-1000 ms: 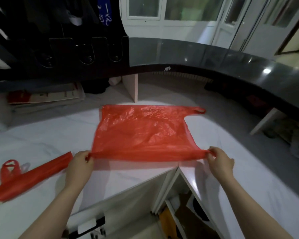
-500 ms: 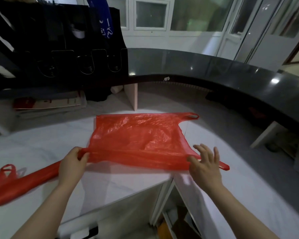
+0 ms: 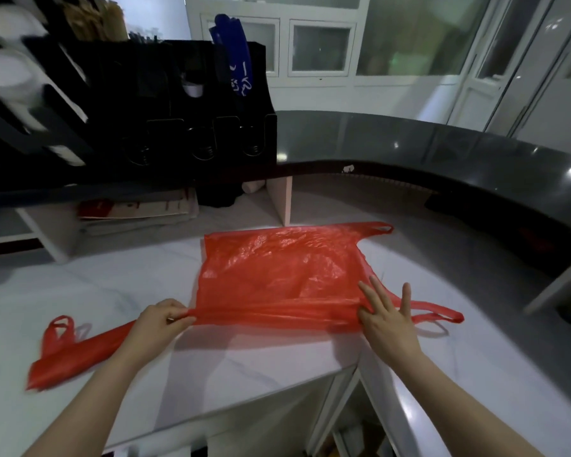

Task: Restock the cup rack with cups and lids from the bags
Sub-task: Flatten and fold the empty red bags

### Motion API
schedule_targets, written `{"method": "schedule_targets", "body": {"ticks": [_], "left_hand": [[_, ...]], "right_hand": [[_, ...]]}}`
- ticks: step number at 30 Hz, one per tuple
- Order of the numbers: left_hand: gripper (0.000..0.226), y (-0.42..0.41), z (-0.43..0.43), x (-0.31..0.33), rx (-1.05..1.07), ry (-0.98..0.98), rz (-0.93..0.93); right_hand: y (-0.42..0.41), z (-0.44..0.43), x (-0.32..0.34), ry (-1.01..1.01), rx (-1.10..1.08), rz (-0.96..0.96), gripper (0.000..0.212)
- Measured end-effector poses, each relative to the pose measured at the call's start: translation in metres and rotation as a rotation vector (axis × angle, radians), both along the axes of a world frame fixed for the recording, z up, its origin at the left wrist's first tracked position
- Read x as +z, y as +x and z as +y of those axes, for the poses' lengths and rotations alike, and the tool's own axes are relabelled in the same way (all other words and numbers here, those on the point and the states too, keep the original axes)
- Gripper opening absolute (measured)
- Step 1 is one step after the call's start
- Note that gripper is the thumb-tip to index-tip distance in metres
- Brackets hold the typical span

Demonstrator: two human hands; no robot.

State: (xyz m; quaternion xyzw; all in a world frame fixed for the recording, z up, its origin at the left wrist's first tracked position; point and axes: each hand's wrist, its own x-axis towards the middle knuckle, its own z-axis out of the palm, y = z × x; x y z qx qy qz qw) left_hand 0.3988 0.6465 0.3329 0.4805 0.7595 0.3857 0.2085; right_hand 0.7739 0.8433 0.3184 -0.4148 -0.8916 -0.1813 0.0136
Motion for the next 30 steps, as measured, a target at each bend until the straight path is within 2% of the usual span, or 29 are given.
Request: {"method": "schedule_targets", "body": {"ticks": [2, 4, 7, 9, 11, 13, 15, 17, 20, 23, 26, 30], "left_hand": [[0.033, -0.005, 0.0, -0.001, -0.033, -0.053, 0.099], [0.023, -0.005, 0.001, -0.004, -0.024, -0.098, 0.289], [0.023, -0.003, 0.0, -0.01, -0.034, -0.04, 0.566], [0.029, 0.001, -0.006, -0.015, -0.086, 0.009, 0.654], [0.035, 0.005, -0.013, -0.023, -0.143, -0.004, 0.67], [0.043, 0.012, -0.021, -0.03, -0.162, -0.12, 0.621], [0.06, 0.021, -0.029, -0.038, -0.156, -0.203, 0.565], [0.072, 0.032, -0.031, -0.044, -0.216, -0.189, 0.571], [0.071, 0.048, -0.026, -0.046, -0.316, -0.154, 0.6], [0.062, 0.053, -0.024, -0.052, -0.326, -0.2, 0.548], [0.058, 0.052, -0.022, -0.058, -0.345, -0.258, 0.573], [0.06, 0.051, -0.02, -0.064, -0.378, -0.292, 0.639]], "right_hand": [[0.004, 0.001, 0.002, 0.021, -0.005, -0.019, 0.023], [0.01, 0.003, 0.0, 0.079, 0.072, -0.012, 0.027], [0.022, 0.0, -0.003, 0.149, 0.255, 0.065, 0.038], [0.033, -0.002, -0.008, 0.123, 0.335, 0.092, 0.037], [0.046, -0.004, -0.017, 0.083, 0.396, 0.091, 0.03], [0.054, -0.009, -0.027, 0.063, 0.434, 0.08, 0.027], [0.055, -0.015, -0.031, 0.015, 0.414, 0.109, 0.039], [0.051, -0.019, -0.03, -0.031, 0.395, 0.12, 0.052], [0.046, -0.024, -0.028, 0.0, 0.473, 0.128, 0.026], [0.052, -0.024, -0.03, -0.003, 0.452, 0.133, 0.017], [0.063, -0.023, -0.033, -0.089, 0.381, 0.109, 0.042], [0.071, -0.027, -0.03, -0.161, 0.23, 0.16, 0.056]]}}
